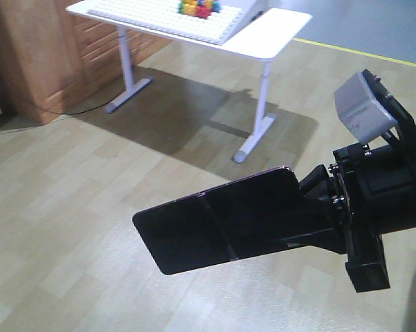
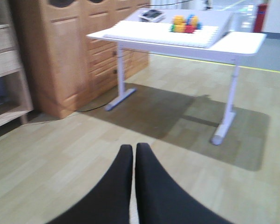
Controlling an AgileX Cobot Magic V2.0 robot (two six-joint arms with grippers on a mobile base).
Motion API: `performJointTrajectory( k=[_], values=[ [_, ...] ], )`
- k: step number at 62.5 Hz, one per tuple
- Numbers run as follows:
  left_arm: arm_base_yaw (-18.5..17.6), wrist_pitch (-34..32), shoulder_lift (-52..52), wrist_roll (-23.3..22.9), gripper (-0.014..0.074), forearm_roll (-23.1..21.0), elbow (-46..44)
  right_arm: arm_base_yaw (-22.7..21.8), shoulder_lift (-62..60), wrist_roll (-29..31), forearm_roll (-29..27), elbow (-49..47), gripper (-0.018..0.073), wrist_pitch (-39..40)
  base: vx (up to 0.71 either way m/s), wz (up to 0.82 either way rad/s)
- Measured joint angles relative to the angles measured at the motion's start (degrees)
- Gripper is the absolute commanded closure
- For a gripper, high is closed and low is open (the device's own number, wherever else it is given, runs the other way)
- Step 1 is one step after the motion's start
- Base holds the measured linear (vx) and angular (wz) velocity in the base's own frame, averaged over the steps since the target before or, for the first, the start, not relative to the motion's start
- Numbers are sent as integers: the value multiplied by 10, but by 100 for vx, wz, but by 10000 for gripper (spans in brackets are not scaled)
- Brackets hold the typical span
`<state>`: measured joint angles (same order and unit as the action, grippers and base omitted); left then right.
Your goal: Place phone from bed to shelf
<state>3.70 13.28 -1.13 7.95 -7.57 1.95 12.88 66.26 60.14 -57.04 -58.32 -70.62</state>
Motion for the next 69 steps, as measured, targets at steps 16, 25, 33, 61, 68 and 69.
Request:
performJointTrajectory(
  k=[16,25,33,61,68,69],
  values=[
    [0,0,0,0,596,0,0,0,0,0,0,0,564,0,14,-46],
    [0,0,0,0,596,0,0,0,0,0,0,0,564,0,13,-43],
    [0,0,0,0,596,0,0,0,0,0,0,0,564,0,12,-42],
    [0,0,0,0,596,0,0,0,0,0,0,0,564,0,11,-40],
    [0,0,0,0,596,0,0,0,0,0,0,0,564,0,10,-34],
    [0,0,0,0,596,0,0,0,0,0,0,0,564,0,10,-31]
  ],
)
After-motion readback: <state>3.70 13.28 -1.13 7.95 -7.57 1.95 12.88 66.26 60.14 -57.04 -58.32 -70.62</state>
